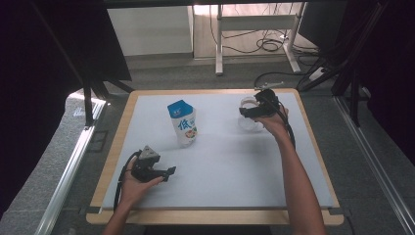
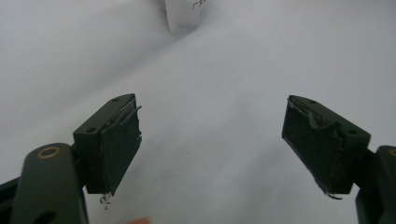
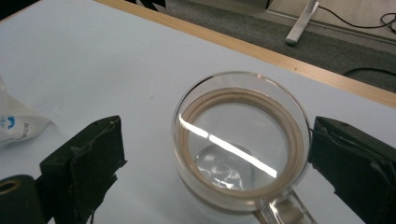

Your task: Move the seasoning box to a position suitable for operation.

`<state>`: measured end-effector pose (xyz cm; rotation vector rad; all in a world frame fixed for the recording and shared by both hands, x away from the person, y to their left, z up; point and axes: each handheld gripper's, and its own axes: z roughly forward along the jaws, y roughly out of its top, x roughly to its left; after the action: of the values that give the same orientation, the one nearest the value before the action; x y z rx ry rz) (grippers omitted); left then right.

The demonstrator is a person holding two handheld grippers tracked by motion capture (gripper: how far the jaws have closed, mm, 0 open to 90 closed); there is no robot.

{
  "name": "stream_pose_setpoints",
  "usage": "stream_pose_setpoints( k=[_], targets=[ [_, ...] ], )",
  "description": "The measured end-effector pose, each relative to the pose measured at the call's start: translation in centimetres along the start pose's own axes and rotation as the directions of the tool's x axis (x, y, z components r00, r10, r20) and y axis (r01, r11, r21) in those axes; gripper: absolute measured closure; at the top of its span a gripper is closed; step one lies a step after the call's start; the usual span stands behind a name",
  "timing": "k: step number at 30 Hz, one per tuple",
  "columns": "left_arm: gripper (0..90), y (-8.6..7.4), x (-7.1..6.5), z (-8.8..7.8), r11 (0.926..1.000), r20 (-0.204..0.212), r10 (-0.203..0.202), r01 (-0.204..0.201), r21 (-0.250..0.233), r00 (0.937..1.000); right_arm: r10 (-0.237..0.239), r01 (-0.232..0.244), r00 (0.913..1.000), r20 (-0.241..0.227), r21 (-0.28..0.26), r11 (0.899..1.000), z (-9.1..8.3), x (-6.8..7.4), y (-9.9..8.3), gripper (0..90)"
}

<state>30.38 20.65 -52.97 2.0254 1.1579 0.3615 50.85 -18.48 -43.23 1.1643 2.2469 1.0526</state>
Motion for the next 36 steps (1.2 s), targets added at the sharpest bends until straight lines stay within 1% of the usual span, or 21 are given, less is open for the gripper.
stream_pose_setpoints(
  k=[2, 4, 5, 7, 13, 15, 16, 18, 20, 26, 30, 33, 35, 36],
  targets=[
    [19.2, 0.0, 0.0, 0.0, 1.0, 0.0, 0.002, -0.002, 0.003, 1.0, -0.008, 0.008, 0.9998, 0.02, 0.006, 1.0, 0.4, -0.1, 0.3, 3.8],
    [19.2, 0.0, -0.1, 0.0, 1.0, 0.003, 0.001, -0.001, 0.001, 1.0, 0.007, -0.007, 0.9997, 0.025, 0.003, 1.0, 0.9, -0.4, 0.3, 3.7],
    [19.2, 0.0, -0.1, 0.0, 1.0, 0.004, 0.002, -0.002, 0.001, 1.0, 0.015, -0.015, 0.9995, 0.027, 0.012, 1.0, 1.2, -0.5, 0.4, 3.8],
    [19.2, 0.0, -0.1, 0.0, 1.0, 0.006, 0.004, -0.004, 0.002, 1.0, 0.014, -0.015, 0.9993, 0.034, 0.032, 0.999, 1.8, -0.8, 0.3, 3.7],
    [19.1, 0.0, -0.1, 0.0, 1.0, 0.008, 0.002, -0.002, -0.002, 1.0, 0.032, -0.034, 0.9989, 0.035, 0.059, 0.998, 3.4, -1.4, 0.1, 3.7],
    [19.2, -0.1, 0.0, 0.0, 1.0, 0.008, 0.003, -0.003, 0.003, 1.0, 0.027, -0.029, 0.9991, 0.034, 0.072, 0.997, 3.9, -1.4, -0.1, 3.8],
    [19.2, -0.1, 0.0, 0.0, 1.0, 0.008, -0.001, 0.001, 0.0, 1.0, 0.023, -0.025, 0.9992, 0.034, 0.076, 0.997, 4.1, -1.4, -0.2, 4.4],
    [19.1, -0.1, 0.1, 0.1, 1.0, 0.007, -0.002, 0.002, 0.001, 1.0, 0.024, -0.026, 0.9996, 0.018, 0.084, 0.996, 4.5, -1.4, -0.4, 8.0],
    [19.1, -0.1, 0.1, 0.0, 1.0, 0.008, -0.001, 0.001, 0.002, 1.0, 0.025, -0.026, 0.9996, 0.015, 0.083, 0.996, 4.8, -1.3, -0.6, 10.2],
    [19.1, -0.2, 0.1, 0.1, 1.0, 0.008, 0.0, -0.001, 0.006, 1.0, 0.021, -0.022, 0.9995, 0.024, 0.081, 0.996, 4.7, -1.2, -0.7, 11.2],
    [19.1, -0.1, 0.0, 0.2, 1.0, 0.014, 0.005, -0.005, 0.006, 0.9999, 0.016, -0.018, 0.9997, 0.02, 0.09, 0.996, 4.4, -1.2, -0.7, 11.4],
    [19.1, -0.1, -0.1, 0.2, 1.0, 0.023, 0.001, -0.001, 0.003, 0.9997, 0.01, -0.01, 0.9999, 0.001, 0.083, 0.997, 3.6, -1.0, -0.7, 11.4],
    [19.1, -0.1, 0.0, 0.2, 1.0, 0.053, -0.007, 0.007, 0.0, 0.9986, -0.005, 0.006, 1.0, -0.007, 0.076, 0.997, 2.8, -0.7, -0.6, 11.5],
    [18.9, -0.1, 0.0, 0.2, 1.0, 0.054, -0.006, 0.006, -0.001, 0.9985, -0.013, 0.014, 0.9998, -0.014, 0.071, 0.997, 2.4, -0.6, -0.6, 11.4]
  ],
)
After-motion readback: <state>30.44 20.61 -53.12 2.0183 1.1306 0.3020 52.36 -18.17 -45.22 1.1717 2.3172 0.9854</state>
